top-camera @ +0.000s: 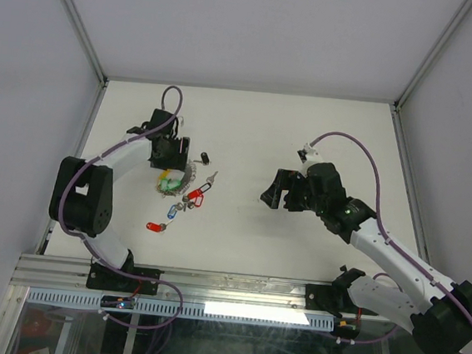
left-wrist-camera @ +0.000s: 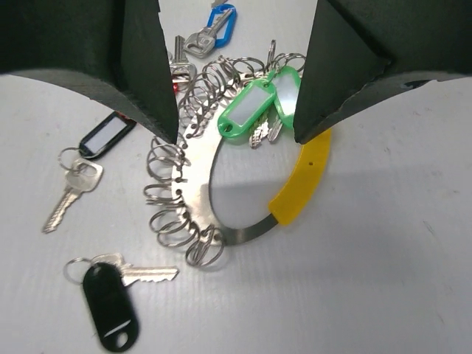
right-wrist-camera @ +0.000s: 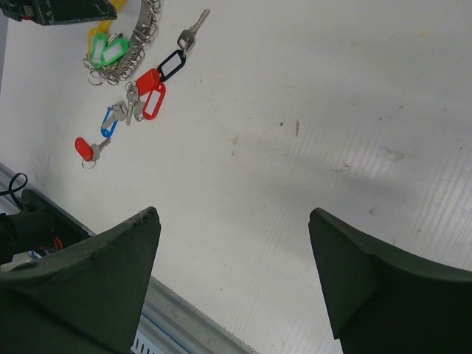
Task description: Put the keys on the keyring
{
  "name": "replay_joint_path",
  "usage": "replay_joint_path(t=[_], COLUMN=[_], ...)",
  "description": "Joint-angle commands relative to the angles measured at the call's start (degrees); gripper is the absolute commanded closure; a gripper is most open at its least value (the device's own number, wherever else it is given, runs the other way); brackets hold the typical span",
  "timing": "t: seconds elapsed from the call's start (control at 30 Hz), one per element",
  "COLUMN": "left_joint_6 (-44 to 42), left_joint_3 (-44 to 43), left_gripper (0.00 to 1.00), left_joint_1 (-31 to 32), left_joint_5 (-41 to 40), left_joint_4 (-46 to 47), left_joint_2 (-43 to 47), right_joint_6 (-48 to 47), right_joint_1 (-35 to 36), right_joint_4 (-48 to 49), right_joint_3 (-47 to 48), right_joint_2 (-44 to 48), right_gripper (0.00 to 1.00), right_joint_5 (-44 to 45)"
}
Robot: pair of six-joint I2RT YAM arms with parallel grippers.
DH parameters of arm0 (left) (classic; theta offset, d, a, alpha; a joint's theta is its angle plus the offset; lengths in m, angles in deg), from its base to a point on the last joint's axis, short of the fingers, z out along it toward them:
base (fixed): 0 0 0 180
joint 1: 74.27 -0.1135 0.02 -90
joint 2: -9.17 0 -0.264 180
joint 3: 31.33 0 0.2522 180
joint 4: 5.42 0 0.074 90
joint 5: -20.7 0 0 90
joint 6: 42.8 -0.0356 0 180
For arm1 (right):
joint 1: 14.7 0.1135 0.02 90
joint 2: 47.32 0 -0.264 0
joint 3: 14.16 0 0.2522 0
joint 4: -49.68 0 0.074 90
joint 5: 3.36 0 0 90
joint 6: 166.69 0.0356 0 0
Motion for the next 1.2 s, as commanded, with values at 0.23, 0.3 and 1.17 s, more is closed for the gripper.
replay_joint_path(t=[0.23, 0.3, 1.17], left_joint_6=[-2.6, -3.2, -7.0], left_joint_3=[-12.0, -13.4, -16.1], left_gripper=[0.51, 0.53, 0.68], left_joint_1=[-0.9, -1.0, -2.5], left_joint_5=[5.2, 5.9, 11.4], left_joint_4=[3.8, 3.8, 2.1], left_joint_2=[-3.8, -5.8, -14.4], right_joint_6=[-1.7, -2.0, -2.8], right_joint_1=[-0.3, -0.2, -0.2], right_joint_4=[1.8, 1.5, 1.4], right_joint_3=[0.9, 1.0, 1.8], right_joint_2=[0.8, 0.9, -0.3], right_gripper=[0.15, 0.15, 0.14], right_joint_5=[-0.1, 0.1, 0.4])
